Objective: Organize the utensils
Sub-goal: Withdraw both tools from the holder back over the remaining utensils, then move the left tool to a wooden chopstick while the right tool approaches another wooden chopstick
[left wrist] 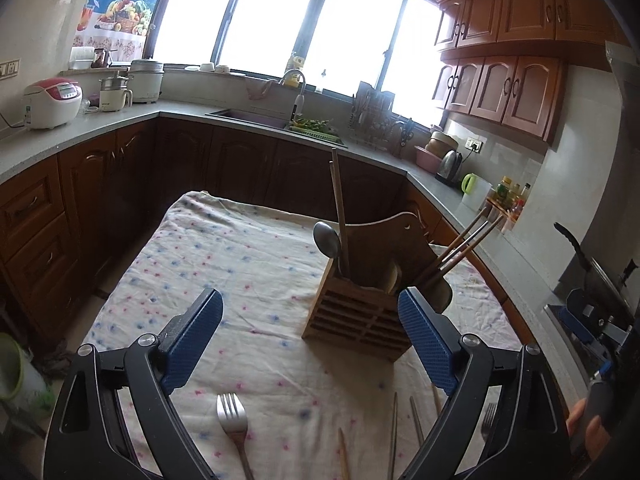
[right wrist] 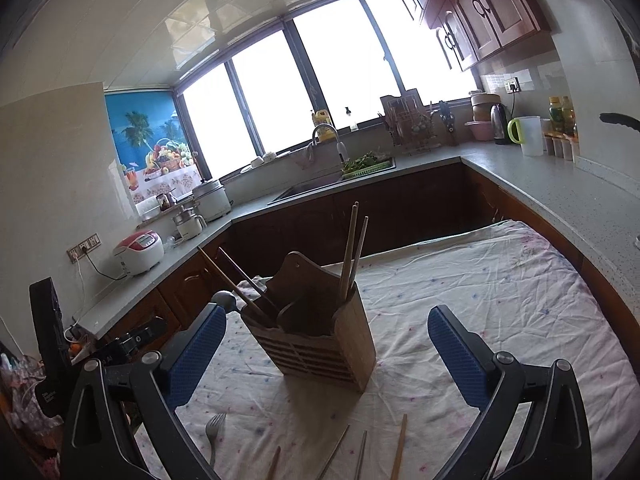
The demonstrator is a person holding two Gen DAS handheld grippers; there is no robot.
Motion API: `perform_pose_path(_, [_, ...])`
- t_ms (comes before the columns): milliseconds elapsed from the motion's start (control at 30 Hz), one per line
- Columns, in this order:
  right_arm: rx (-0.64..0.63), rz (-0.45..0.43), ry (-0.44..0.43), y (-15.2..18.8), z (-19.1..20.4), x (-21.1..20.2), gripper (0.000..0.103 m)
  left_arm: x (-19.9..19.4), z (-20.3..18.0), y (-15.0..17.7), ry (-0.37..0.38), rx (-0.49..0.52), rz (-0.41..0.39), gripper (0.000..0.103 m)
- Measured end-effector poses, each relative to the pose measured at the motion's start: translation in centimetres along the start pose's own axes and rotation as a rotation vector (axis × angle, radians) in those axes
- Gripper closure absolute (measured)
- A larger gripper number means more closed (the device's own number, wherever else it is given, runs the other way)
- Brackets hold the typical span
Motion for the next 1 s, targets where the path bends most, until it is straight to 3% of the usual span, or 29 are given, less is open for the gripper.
perform_pose_path(433, [0.022,0.091,0.056,5.2,-1.6,-2.6,0.001,-2.4,0.2,5.4,-0.001,-0.005,0.114,0.011])
perform_pose_path(767, [0.016,0.17,0.083,8.7,-2.4,-2.7,0.001,-1.6,0.4,9.6,-0.05,-0.001,0.238,0.011])
perform_pose_path(1000, [0.018,0.203,0.087,9.9,-2.9,-2.5,0.001,-1.2,0.3,10.7,-0.053,0.003,0.276,0.011])
Point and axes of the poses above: each gripper's, at about its wrist camera, not at the fingertips, and x roughly the way its jaws point, z to its left, y to its underside, the point moved 1 cm from there along x, roughly the way its jaws point, and after that the axes turned 4 degrees about y, right-handed, at the moved point
